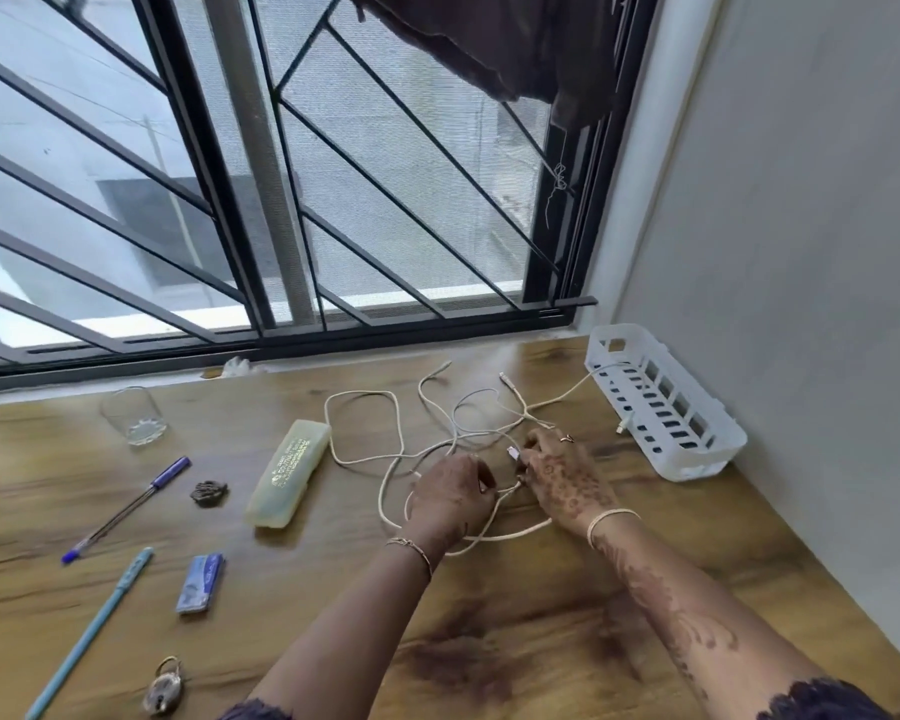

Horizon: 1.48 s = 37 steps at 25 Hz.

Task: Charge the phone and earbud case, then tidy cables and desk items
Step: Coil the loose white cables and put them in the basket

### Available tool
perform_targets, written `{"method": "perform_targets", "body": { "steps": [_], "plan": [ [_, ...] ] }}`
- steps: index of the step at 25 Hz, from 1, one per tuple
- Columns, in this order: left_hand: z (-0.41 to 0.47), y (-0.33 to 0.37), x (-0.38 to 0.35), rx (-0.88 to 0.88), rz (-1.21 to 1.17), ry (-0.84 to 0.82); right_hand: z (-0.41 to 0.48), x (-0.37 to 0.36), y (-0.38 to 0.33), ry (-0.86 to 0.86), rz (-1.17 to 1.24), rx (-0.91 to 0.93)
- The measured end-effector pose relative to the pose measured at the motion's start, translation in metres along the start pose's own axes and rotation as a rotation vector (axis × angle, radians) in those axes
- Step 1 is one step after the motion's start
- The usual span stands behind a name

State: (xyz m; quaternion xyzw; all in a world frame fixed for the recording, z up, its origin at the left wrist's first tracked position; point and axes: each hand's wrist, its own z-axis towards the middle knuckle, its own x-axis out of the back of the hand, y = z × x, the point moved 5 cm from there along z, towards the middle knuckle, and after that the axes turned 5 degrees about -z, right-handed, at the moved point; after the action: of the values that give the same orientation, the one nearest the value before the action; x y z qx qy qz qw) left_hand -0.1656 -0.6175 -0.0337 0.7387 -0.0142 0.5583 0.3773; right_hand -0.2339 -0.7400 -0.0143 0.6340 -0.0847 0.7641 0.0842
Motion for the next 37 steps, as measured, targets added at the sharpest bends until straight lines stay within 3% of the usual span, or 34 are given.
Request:
{"method": "perform_targets", "body": {
  "steps": [3,6,11,15,19,21,26,28,31,33,37],
  "plan": [
    [-0.004,0.008,0.006,-0.001,0.055,0.087,0.004,-0.002,0.002,-0.044,-0.004,0.138],
    [-0.01,0.018,0.021,0.024,-0.001,0.253,0.012,0.012,0.008,0.09,0.056,0.241],
    [-0.017,0.01,0.042,0.189,-0.471,0.561,0.029,0.051,0.012,0.242,0.502,0.129],
    [-0.021,0.011,0.039,0.296,-0.945,0.424,0.041,0.06,0.01,0.181,0.998,-0.028],
    [-0.029,0.038,0.06,0.252,-1.319,0.295,0.037,0.085,-0.015,0.036,1.308,0.082],
    [-0.032,0.042,0.078,0.199,-1.404,0.3,0.037,0.094,-0.026,-0.037,1.313,0.172],
    [-0.04,0.035,0.108,0.231,-1.512,0.279,0.059,0.102,-0.018,0.102,1.33,0.089],
    [-0.041,0.039,0.112,0.231,-1.614,0.222,0.071,0.097,-0.032,-0.039,1.377,0.153],
    [-0.041,0.045,0.121,0.182,-1.739,0.155,0.078,0.09,-0.069,-0.314,1.666,0.247],
    [-0.039,0.047,0.131,0.117,-1.812,0.113,0.079,0.088,-0.085,-0.348,1.777,0.254],
    [-0.027,0.036,0.162,-0.047,-1.905,0.23,0.078,0.082,-0.1,-0.281,1.516,0.28]
  ]
}}
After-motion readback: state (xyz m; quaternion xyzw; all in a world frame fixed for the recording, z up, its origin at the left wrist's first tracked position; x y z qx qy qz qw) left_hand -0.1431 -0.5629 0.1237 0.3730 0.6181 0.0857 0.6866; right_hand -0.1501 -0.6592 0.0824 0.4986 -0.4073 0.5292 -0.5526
